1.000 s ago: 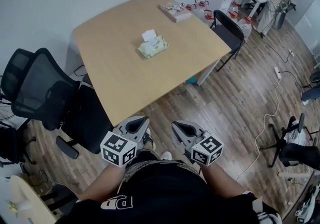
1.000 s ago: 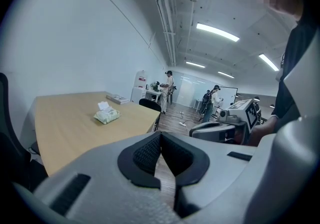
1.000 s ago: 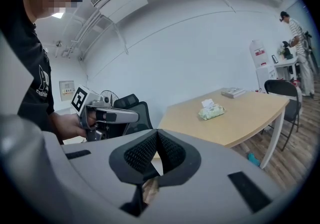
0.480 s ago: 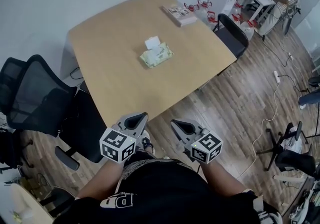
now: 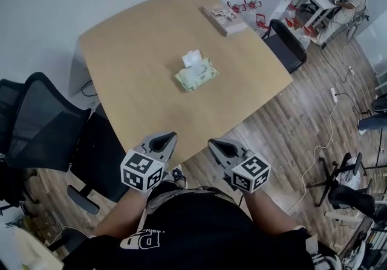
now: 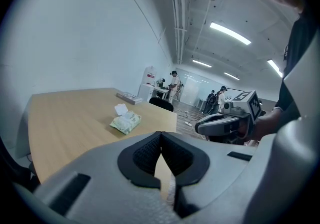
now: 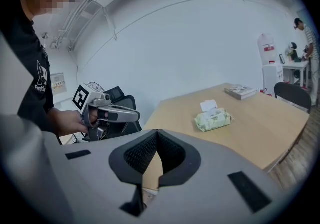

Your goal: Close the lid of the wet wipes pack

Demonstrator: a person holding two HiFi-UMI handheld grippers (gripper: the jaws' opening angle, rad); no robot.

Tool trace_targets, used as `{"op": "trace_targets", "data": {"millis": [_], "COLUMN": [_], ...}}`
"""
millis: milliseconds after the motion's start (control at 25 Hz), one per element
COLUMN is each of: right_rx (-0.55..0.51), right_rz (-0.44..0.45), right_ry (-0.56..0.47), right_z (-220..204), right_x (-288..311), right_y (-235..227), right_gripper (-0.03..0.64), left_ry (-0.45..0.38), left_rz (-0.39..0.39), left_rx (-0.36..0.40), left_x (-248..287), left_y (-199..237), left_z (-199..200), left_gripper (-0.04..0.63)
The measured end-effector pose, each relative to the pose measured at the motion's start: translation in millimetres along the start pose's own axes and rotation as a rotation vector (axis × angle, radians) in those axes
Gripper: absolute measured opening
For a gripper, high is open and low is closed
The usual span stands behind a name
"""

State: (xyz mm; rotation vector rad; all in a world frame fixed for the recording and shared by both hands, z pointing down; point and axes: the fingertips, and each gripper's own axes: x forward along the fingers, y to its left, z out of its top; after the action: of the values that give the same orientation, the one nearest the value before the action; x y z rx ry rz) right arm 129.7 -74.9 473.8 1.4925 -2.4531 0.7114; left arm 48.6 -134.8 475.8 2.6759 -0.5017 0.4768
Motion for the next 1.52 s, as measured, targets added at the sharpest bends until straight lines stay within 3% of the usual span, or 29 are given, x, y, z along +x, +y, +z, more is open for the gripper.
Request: {"op": "trace_targets", "data": {"millis": [400, 880, 1160, 1400, 1520], "right_rx": [-0.028, -0.067, -0.133, -0.311, -0.351], "right_rz": [-0.03, -0.064, -0.023, -0.044, -0.03], "right_ry": [0.032, 0.066, 0.069, 0.107, 0.126], "right_z": [20, 30, 56, 76, 85], "right_x": [58, 73, 87, 115, 130], "right_y": [-13, -42, -77, -120, -138], "right_gripper": [0.005, 0.005, 0.005, 0.005, 0.006], "left_ry": [0.016, 0.003, -0.015, -0.007, -0.012], "left_rz": [-0.029, -0.026, 0.075, 0.18, 0.223], "left_rx": [-0.014, -0.031, -0.047, -0.107, -0.117], "left_x": [8, 18, 21, 24, 19], "left_y": [58, 72, 89, 115, 118], "left_z": [1, 4, 14, 16, 18], "left_gripper": [0.017, 0.017, 0.017, 0.017, 0.017]}}
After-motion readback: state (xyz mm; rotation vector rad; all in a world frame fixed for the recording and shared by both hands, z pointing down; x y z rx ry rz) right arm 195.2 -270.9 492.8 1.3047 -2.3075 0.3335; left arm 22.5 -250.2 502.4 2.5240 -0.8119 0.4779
